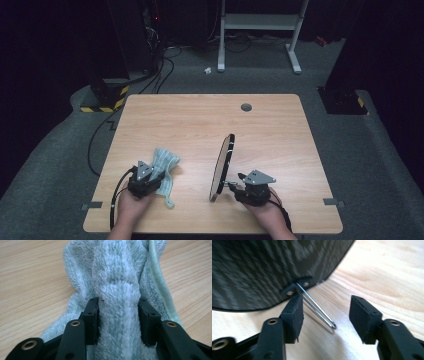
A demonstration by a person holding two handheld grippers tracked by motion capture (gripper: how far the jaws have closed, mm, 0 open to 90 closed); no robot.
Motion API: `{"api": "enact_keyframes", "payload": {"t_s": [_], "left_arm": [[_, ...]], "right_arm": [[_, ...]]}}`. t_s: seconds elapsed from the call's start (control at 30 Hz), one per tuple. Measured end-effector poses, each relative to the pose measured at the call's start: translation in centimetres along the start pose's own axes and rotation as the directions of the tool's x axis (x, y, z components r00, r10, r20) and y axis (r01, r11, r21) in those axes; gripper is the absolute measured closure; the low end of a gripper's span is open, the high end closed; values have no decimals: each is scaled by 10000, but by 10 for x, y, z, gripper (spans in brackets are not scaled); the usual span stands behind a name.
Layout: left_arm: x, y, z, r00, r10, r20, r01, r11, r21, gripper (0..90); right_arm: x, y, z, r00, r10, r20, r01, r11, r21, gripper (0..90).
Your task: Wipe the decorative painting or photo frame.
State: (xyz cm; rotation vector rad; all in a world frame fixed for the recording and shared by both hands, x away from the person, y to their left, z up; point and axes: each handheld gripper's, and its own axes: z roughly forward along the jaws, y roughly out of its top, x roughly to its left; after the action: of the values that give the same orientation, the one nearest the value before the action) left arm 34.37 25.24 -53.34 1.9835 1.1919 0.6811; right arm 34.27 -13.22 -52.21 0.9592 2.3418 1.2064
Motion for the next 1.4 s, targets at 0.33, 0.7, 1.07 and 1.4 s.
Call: {"api": "enact_keyframes", "payload": {"t_s": [0.33,0.7,1.07,1.4], "left_arm": [[-1,-1,-1,10000,0,-44,0,10000,-8,574],[-1,-1,-1,10000,15,-66,-15,10000,-25,573],[-1,-1,-1,10000,-7,-56,6,10000,-20,573],[-1,-1,-1,10000,-15,-56,15,10000,-13,573]], "right_arm": [[-1,3,16,9989,-381,-268,403,9955,852,630],[-3,3,17,9989,-127,-442,177,9935,1125,678],[-1,2,17,9991,-239,-352,277,9934,1117,702],[-1,2,16,9993,-270,-258,298,9931,1133,736]]}}
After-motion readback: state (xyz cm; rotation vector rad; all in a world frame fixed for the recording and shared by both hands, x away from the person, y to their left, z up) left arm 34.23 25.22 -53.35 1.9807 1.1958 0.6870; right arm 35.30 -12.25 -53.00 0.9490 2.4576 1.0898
